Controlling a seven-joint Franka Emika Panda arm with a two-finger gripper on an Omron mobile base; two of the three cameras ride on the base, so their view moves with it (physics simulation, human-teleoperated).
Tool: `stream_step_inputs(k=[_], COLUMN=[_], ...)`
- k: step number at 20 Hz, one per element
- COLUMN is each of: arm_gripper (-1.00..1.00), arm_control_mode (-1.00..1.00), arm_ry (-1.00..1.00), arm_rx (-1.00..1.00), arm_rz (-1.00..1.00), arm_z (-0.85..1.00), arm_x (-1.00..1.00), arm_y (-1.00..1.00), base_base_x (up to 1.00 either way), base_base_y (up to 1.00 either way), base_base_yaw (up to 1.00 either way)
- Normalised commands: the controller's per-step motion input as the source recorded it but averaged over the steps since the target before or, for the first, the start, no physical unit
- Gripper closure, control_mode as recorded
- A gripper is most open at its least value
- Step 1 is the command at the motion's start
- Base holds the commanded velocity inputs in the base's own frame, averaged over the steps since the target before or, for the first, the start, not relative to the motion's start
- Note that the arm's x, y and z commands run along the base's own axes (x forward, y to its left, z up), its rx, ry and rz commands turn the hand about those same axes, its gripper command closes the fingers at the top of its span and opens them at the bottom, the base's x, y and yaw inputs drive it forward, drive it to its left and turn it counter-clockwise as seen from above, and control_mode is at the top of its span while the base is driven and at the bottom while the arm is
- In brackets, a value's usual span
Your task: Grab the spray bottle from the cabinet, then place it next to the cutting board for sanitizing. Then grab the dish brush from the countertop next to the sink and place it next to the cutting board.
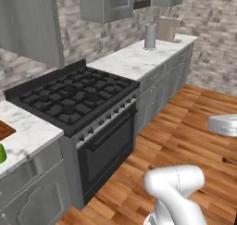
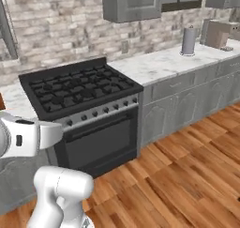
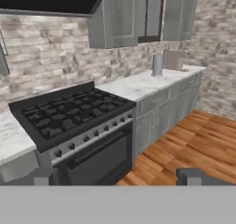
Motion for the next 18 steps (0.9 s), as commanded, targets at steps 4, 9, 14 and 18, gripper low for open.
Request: stream_step_inputs(k=[4,9,14,18], arm_gripper=[-1.00,-1.00,-1.00,-1.00], arm_control_mode=[1.00,1.00,1.00,1.00], arm_ry=[0.00,0.00,0.00,0.00], arm_rx=[0.00,0.00,0.00,0.00], arm_rz=[0.00,0.00,0.00,0.00], arm_z=[0.00,0.00,0.00,0.00], arm_x=[0.00,0.00,0.00,0.00], arm_y=[0.00,0.00,0.00,0.00], base_base_x=[0.04,0.11,0.19,0.12], base_base_y=[-0.23,-0.07,0.00,0.03], base_base_yaw=[-0.57,-0.59,-0.65,-0.66])
